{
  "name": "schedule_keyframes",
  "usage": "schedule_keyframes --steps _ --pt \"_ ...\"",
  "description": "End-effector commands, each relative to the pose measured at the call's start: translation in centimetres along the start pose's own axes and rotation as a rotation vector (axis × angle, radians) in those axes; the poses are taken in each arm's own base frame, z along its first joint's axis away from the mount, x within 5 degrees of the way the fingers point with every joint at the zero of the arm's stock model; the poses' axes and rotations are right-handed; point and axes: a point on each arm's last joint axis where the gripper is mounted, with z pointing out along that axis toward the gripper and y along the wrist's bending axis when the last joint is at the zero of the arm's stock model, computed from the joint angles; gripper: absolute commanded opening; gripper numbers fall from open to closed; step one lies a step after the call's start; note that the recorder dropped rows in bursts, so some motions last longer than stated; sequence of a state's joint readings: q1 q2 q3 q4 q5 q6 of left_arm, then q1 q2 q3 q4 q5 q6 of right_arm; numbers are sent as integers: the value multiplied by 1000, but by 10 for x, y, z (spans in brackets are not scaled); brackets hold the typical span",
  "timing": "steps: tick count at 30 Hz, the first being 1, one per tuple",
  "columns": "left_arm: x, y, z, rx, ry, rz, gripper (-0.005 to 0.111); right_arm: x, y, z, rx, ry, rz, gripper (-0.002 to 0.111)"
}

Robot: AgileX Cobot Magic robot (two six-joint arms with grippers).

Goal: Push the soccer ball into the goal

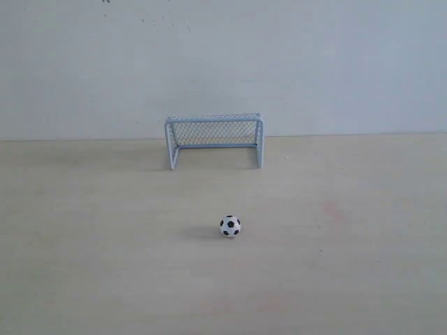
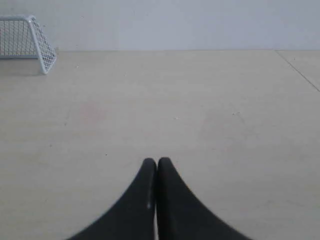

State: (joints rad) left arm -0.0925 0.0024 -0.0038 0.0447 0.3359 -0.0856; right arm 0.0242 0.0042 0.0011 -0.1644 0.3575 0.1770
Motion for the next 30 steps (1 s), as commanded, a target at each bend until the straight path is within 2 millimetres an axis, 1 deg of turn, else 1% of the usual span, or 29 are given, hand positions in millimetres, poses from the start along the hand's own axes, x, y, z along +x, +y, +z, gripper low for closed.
schedule_keyframes --steps 1,6,14,16,22,25,26,28,30 --pt "1 0 0 -2 -5 -2 4 -2 0 0 2 -19 -1 0" --pt "1 0 0 -2 -5 -2 4 -12 2 -1 -19 -136 -1 0" --pt "1 0 0 -2 -5 -2 4 -38 6 -9 -78 -429 27 0" --pt "1 0 0 -2 -5 -2 4 -40 7 -10 -84 -460 27 0" --pt "1 0 0 -2 -5 -2 4 -42 7 -11 -88 -481 27 0" --pt "1 0 0 -2 -5 -2 4 -48 8 -15 -102 -557 26 0" --pt "1 0 0 -2 -5 -2 4 -52 9 -17 -118 -602 50 0" --pt "1 0 0 -2 -5 -2 4 -58 10 -22 -181 -682 175 0" --pt "1 0 0 -2 -5 -2 4 -64 11 -28 -225 -764 218 0"
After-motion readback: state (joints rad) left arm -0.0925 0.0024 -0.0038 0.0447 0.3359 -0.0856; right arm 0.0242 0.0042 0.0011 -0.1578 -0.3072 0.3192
